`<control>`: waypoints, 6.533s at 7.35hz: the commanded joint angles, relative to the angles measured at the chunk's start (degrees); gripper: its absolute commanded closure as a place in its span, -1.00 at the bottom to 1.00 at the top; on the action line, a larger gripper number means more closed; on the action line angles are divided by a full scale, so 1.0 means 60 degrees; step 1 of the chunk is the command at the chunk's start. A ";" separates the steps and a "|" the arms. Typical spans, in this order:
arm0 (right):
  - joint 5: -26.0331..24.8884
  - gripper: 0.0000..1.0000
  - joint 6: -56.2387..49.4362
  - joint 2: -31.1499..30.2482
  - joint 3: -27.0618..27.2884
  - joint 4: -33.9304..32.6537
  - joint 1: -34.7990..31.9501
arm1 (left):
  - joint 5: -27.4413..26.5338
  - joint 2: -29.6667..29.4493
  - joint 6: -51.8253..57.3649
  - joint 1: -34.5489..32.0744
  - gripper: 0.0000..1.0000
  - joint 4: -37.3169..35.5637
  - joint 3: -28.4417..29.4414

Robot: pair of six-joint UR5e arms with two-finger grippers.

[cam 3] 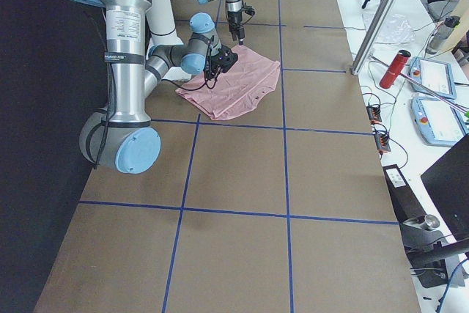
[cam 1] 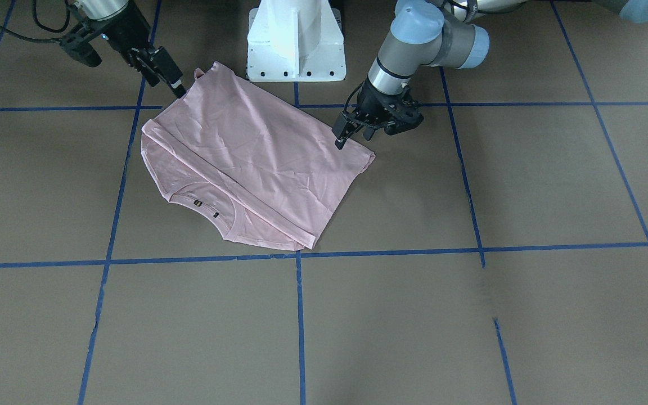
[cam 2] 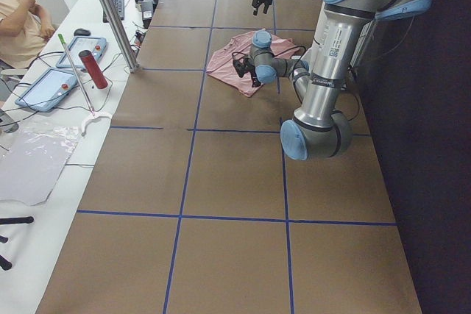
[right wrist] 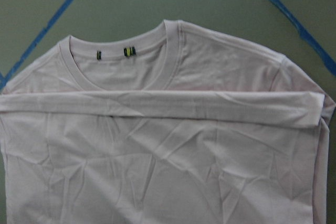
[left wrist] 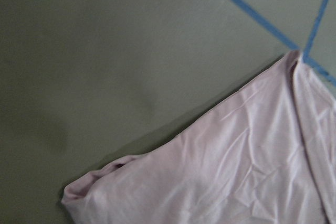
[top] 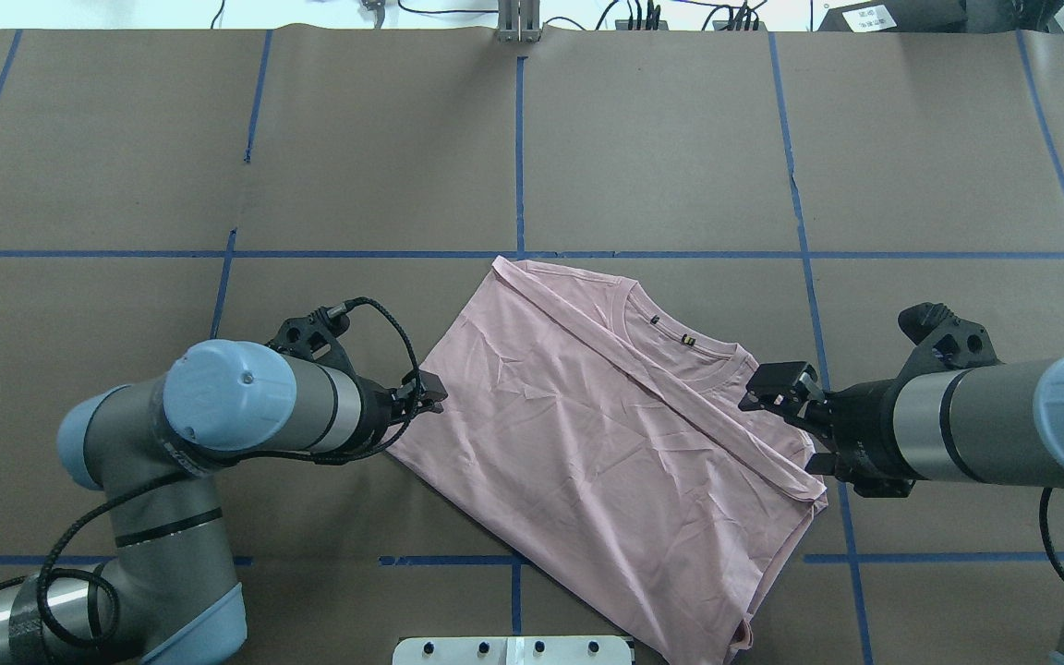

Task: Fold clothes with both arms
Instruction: 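Hold the shirt's two sides with both grippers, then rotate the shirt square with both grippers, left pulling its far corner, then move both grippers to the shirt's near edge corners and grasp them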

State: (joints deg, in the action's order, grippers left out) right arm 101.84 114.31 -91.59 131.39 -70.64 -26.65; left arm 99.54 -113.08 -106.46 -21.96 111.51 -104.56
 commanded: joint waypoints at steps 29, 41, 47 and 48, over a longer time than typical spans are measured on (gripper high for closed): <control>-0.2940 -0.80 0.1130 0.3204 -0.3040 -0.0323 0.2814 | 0.0461 -0.1705 0.2494 -0.3416 -0.16 0.2905 0.3469; -0.3190 1.00 0.1618 0.4059 -0.4028 -0.1513 0.2757 | 0.0447 -0.1734 0.2464 -0.3357 -0.20 0.2890 0.3482; -0.3117 1.00 0.1545 0.4015 -0.3399 -0.2068 0.2728 | 0.0505 -0.1690 0.2116 -0.3285 -0.20 0.2206 0.2785; -0.3102 1.00 0.1545 0.3957 -0.3253 -0.2055 0.2714 | 0.0476 -0.1385 0.1620 -0.2733 -0.21 0.1708 0.2112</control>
State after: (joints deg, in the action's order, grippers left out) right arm 83.15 123.63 -67.55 110.76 -82.51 -10.32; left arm 102.43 -122.90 -93.88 -40.96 124.92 -87.64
